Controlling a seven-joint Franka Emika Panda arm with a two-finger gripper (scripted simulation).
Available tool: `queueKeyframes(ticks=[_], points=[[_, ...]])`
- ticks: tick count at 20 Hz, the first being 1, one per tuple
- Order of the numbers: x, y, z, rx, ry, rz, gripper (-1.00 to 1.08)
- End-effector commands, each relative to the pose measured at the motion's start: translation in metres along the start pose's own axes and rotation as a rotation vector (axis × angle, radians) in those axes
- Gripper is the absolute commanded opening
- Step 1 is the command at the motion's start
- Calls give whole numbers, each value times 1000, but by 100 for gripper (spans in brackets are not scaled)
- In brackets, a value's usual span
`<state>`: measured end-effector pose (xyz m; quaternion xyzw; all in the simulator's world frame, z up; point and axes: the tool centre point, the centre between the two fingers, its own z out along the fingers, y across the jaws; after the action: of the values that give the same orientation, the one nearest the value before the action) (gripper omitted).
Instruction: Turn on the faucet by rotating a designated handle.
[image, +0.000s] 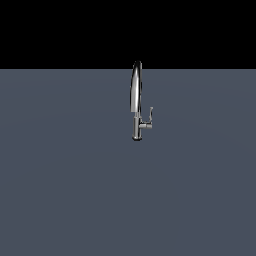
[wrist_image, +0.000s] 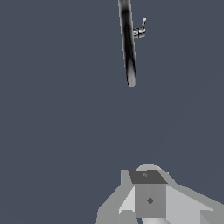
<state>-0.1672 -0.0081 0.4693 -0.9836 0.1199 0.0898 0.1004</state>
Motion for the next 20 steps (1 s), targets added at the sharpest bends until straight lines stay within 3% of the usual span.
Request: queueKeyframes(ticks=[1, 20], points=[[16, -1, 1, 34, -31, 36, -100], [138, 5, 30, 309, -282, 309, -100]])
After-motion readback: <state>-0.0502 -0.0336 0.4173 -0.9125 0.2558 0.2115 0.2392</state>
